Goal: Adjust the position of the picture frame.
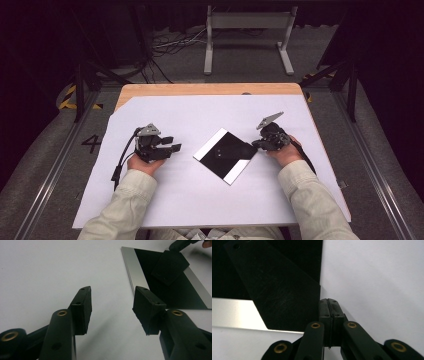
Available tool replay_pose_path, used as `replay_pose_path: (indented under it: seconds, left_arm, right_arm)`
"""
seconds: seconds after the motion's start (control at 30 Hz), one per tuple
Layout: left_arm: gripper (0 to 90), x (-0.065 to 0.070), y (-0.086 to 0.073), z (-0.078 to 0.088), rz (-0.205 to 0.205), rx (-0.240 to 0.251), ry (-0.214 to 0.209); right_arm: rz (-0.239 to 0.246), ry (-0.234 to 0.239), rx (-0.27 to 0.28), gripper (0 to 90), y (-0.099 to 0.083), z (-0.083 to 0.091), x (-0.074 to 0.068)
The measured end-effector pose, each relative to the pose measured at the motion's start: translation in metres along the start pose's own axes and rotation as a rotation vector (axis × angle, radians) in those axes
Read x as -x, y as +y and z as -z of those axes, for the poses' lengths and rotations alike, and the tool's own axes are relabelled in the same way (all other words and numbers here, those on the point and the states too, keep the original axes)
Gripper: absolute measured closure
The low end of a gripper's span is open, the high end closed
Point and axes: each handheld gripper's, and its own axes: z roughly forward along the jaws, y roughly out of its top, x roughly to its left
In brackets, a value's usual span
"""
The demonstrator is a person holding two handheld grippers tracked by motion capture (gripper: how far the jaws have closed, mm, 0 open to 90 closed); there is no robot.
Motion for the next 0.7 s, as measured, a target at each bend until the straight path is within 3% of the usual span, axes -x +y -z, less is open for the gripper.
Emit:
replay_pose_path:
  seconds: [0.1, 0.23, 0.47, 0.7]
  left_arm:
    - [47.2, 0.0, 0.0, 0.001, 0.025, -0.005, -0.006]
    - [47.2, 0.0, 0.0, 0.001, 0.025, -0.004, -0.012]
    - [47.1, 0.002, 0.0, 0.002, 0.025, -0.011, -0.021]
    - [46.9, 0.005, 0.0, 0.003, 0.014, -0.017, -0.022]
  right_arm:
    - [0.027, 0.013, -0.013, 89.7, -0.001, 0.002, -0.009]
    - [0.043, 0.033, -0.021, 89.7, -0.005, 0.004, -0.021]
    - [0.014, 0.059, 0.026, 89.7, -0.017, 0.008, -0.037]
    - [0.017, 0.045, 0.033, 89.7, -0.024, 0.012, -0.056]
